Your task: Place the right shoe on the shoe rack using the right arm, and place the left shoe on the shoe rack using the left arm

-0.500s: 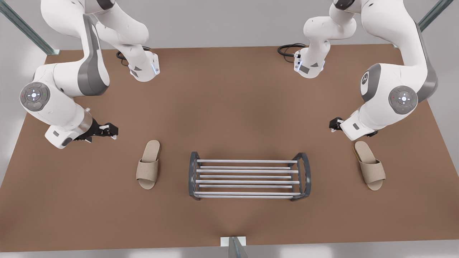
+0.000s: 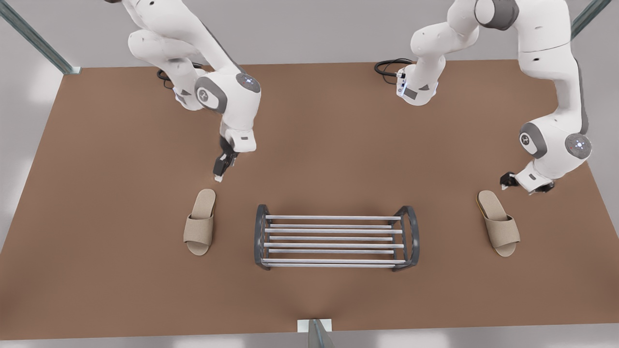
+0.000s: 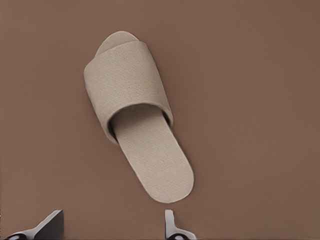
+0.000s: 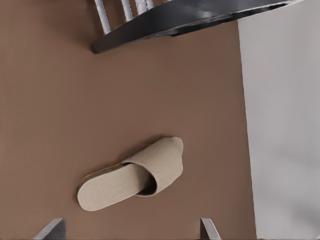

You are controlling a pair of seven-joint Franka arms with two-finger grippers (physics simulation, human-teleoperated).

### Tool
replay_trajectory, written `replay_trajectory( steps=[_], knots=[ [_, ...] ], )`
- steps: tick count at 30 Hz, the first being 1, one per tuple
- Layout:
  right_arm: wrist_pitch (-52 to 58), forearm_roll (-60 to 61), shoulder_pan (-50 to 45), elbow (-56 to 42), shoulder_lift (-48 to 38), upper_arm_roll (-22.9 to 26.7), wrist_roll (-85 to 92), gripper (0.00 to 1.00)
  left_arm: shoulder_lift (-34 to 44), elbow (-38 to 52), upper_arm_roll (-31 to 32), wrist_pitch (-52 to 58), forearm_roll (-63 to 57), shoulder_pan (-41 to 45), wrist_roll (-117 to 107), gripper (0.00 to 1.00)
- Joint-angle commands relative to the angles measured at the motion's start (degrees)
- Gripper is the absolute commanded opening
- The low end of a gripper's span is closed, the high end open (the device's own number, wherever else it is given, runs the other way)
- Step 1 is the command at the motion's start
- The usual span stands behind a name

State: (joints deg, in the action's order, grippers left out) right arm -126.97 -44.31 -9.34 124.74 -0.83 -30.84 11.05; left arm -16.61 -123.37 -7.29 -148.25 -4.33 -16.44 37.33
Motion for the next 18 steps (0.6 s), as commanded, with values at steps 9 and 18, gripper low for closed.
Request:
replay_trajectory(
  steps=[9,18],
  knots=[
    [-50.48,-39.53,31.05,8.06,-3.3,1.39,77.54,1.0,-13.09,-3.28,0.35,-52.41,0.2,-3.95,3.11,1.0],
    [-51.1,-58.35,30.53,3.4,2.5,0.6,78.07,1.0,-17.23,-4.68,25.14,-52.49,-0.33,-27.95,-10.43,1.0]
  ],
)
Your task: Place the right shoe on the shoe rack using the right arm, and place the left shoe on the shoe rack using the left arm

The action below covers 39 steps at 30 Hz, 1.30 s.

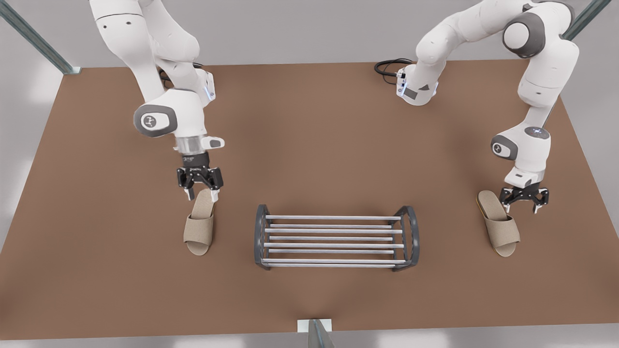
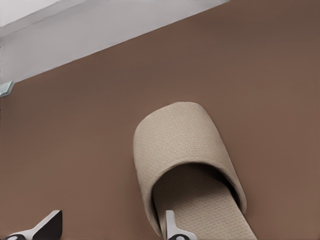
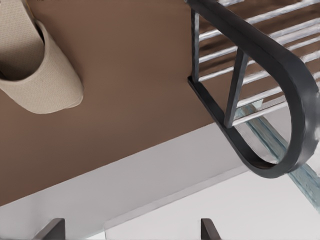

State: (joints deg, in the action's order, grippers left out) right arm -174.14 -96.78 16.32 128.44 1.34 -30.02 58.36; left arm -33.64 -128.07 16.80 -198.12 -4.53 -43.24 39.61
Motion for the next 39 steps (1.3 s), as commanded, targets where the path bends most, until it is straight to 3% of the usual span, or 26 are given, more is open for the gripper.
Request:
replay_trajectory(
  steps=[1,15,22,33,35,39],
  knots=[
    [-3.4,-7.28,4.86,-0.21,1.56,-0.21,31.2,1.0,-0.46,0.1,1.04,-2.62,-0.13,-1.23,-12.63,1.0],
    [10.93,-10.62,0.64,-1.17,17.02,-0.21,30.49,1.0,-6.96,4.93,1.21,-2.53,-0.21,-0.79,-12.63,1.0],
    [10.84,-21.08,7.58,-6.62,24.5,-0.74,30.41,1.0,-8.72,7.13,1.74,-2.53,-0.13,0.17,-12.63,1.0],
    [9.79,-21.34,5.47,-11.46,27.22,-2.15,24.08,1.0,-12.15,10.91,1.83,-2.53,-0.13,0.7,-12.63,1.0],
    [10.4,-26.79,6.44,-11.37,27.75,-4.17,23.9,1.0,-12.76,11.7,1.83,-2.53,-0.13,1.14,-12.63,1.0],
    [17.33,-39.0,16.98,-14.01,37.5,-17.78,23.55,1.0,-12.06,11.7,1.83,-2.53,-0.13,1.05,-12.63,1.0]
  ],
)
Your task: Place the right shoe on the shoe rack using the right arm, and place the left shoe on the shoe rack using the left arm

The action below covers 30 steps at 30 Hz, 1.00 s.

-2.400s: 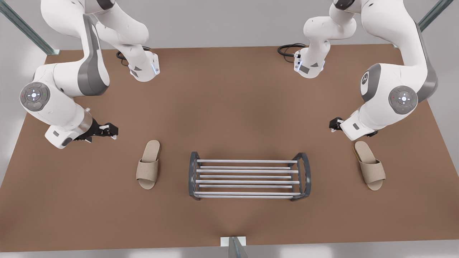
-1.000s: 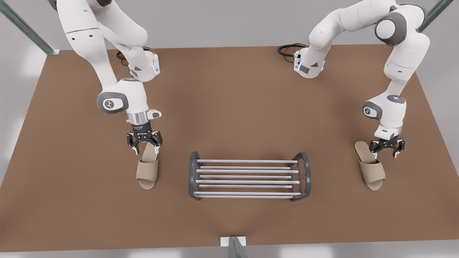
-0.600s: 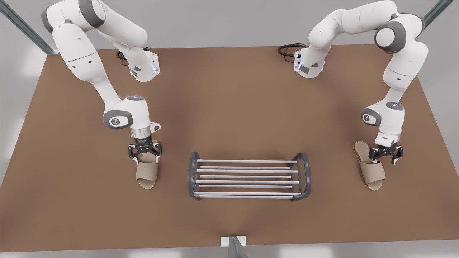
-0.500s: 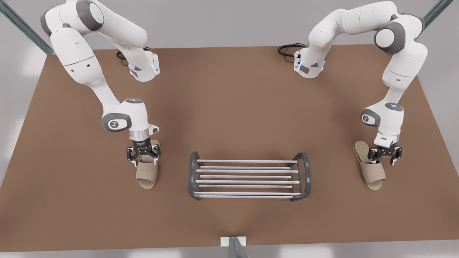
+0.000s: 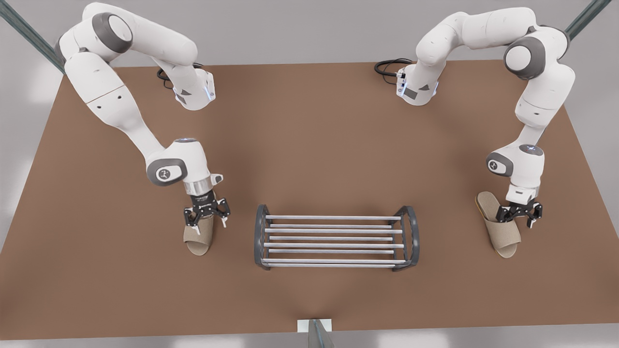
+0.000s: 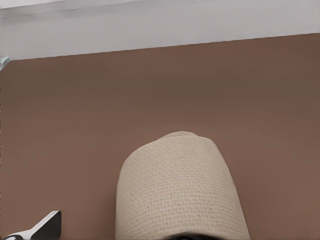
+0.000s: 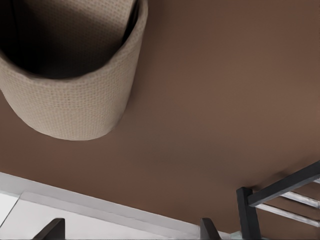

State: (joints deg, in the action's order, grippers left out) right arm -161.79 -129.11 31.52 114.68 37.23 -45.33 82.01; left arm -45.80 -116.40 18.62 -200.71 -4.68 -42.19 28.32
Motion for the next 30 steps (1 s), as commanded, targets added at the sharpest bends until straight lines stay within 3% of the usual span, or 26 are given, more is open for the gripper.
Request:
replay_trajectory(
  steps=[1,3,9,13,19,20,21,25,27,30],
  knots=[
    [6.92,-7.82,2.23,-0.33,3.72,-3.89,-0.09,1.0,0.36,0.03,0.01,0.05,0.02,0.0,-1.34,1.0],
    [10.96,-8.26,3.54,0.19,7.07,-6.26,-0.88,1.0,0.71,0.03,0.01,0.05,0.02,0.0,-1.25,1.0],
    [12.02,-7.82,4.16,1.77,6.54,-6.61,-9.76,1.0,-0.16,0.91,0.1,0.05,0.02,0.0,-1.25,1.0],
    [23.88,-8.0,5.48,9.68,6.54,-6.97,-16.17,1.0,-0.78,1.61,0.19,0.05,0.02,0.09,-1.34,1.0],
    [24.59,-7.65,7.15,10.65,6.36,-9.16,-16.62,1.0,-1.39,2.49,0.89,0.05,0.02,0.18,-1.34,1.0],
    [24.68,-7.65,7.67,11.44,6.28,-9.69,-16.62,1.0,-1.39,2.49,0.89,0.05,0.02,0.18,-1.34,0.95],
    [24.68,-7.56,7.67,11.7,5.84,-9.78,-16.62,1.0,-1.39,2.49,0.89,0.05,0.02,0.18,-1.43,0.83],
    [29.33,-7.56,10.31,15.22,5.84,-13.91,-18.81,1.0,-1.66,2.49,0.89,0.05,0.11,0.18,-1.43,0.74],
    [32.85,-7.91,9.43,16.98,5.84,-15.31,-26.36,1.0,-1.66,2.49,0.89,0.05,0.11,0.18,-1.43,0.58],
    [34.7,-8.0,9.96,19.53,5.84,-16.28,-29.8,1.0,-1.92,2.49,0.89,0.05,0.11,0.18,-1.34,0.43]
  ],
)
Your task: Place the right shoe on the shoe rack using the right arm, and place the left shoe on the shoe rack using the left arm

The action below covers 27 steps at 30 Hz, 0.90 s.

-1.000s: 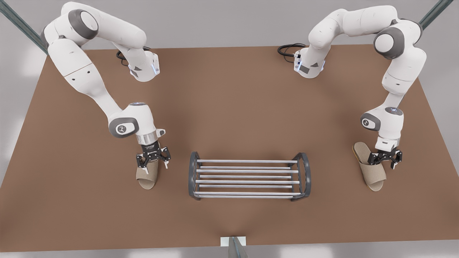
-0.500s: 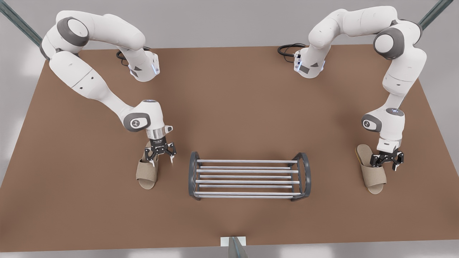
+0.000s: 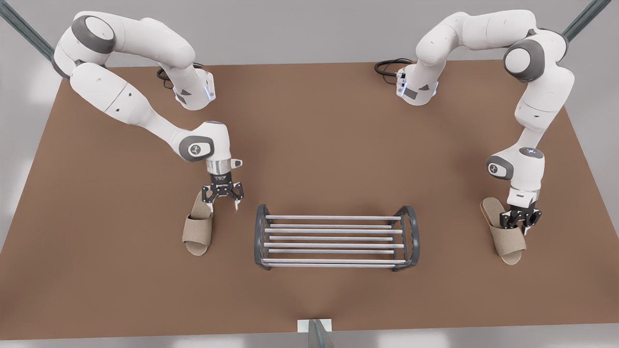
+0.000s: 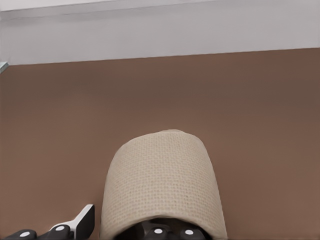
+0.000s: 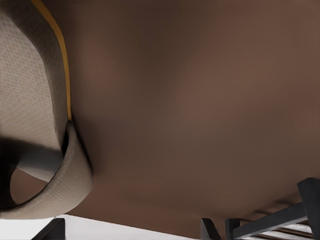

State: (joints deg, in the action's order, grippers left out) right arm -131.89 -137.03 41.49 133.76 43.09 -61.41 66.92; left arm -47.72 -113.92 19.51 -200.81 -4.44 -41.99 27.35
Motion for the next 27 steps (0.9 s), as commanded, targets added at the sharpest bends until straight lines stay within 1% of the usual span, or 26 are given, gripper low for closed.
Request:
replay_trajectory(
  steps=[1,4,11,15,18,23,24,27],
  knots=[
    [4.8,-0.08,0.52,0.71,-0.02,-0.2,-14.8,1.0,0.0,0.01,0.0,0.16,-0.13,-0.02,-0.37,0.43],
    [4.8,-0.25,1.31,0.89,0.07,-0.12,-14.8,1.0,0.09,0.01,0.0,0.16,-0.13,-0.02,-0.19,0.37],
    [4.8,-0.43,2.36,1.24,0.42,0.5,-16.56,1.0,0.79,0.1,0.44,0.16,-0.21,0.42,-0.19,0.31],
    [4.8,-0.78,2.28,0.98,0.95,0.76,-16.65,1.0,1.41,0.89,0.44,0.16,-0.21,1.56,-0.19,0.3],
    [4.8,-0.87,2.19,0.98,1.3,1.38,-16.65,1.0,3.43,0.89,0.53,0.16,-0.21,2.53,-0.19,0.3],
    [4.88,-0.87,2.1,0.71,1.83,1.64,-16.65,1.0,12.65,0.89,1.23,0.25,0.05,10.61,-0.37,0.29],
    [4.8,-0.87,2.1,0.62,2.0,1.64,-16.65,1.0,14.15,0.8,1.32,0.16,-0.04,10.88,-0.46,0.29],
    [4.8,-1.48,2.1,0.54,2.27,2.08,-16.74,1.0,21.26,0.8,2.29,0.25,0.49,15.27,-1.25,0.29]
  ],
)
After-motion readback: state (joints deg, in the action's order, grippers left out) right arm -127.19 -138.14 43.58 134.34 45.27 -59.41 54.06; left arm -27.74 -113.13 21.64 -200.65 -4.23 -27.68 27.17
